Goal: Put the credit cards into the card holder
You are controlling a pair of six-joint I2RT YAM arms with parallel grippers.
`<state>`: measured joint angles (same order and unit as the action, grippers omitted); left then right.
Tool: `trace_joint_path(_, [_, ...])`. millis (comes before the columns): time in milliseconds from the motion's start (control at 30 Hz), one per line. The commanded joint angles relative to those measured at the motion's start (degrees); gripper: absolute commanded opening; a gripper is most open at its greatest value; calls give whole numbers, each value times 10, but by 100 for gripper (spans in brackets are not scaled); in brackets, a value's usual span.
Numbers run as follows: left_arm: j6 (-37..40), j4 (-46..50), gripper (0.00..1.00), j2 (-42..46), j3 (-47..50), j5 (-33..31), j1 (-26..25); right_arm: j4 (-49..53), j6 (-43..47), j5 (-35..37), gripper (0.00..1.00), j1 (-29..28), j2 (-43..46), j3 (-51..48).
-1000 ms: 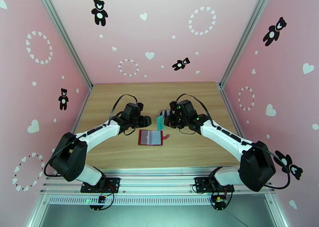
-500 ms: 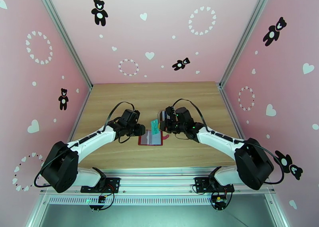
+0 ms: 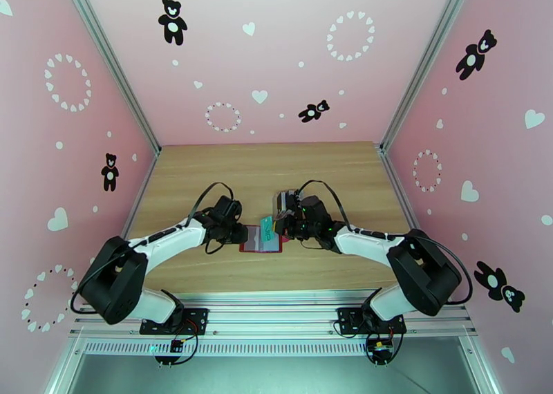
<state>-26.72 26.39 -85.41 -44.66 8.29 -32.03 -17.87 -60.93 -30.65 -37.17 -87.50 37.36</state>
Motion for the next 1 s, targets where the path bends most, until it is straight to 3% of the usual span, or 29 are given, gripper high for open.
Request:
trace_joint_path(0, [10,-11,35,-10,10,-8,-2,-47,-15,-2,0,-4,-18,-14])
trace_joint_path(967, [5,-42,35,-22,20,-6,-2,-131,-42,-5,0,-8,-83,-44])
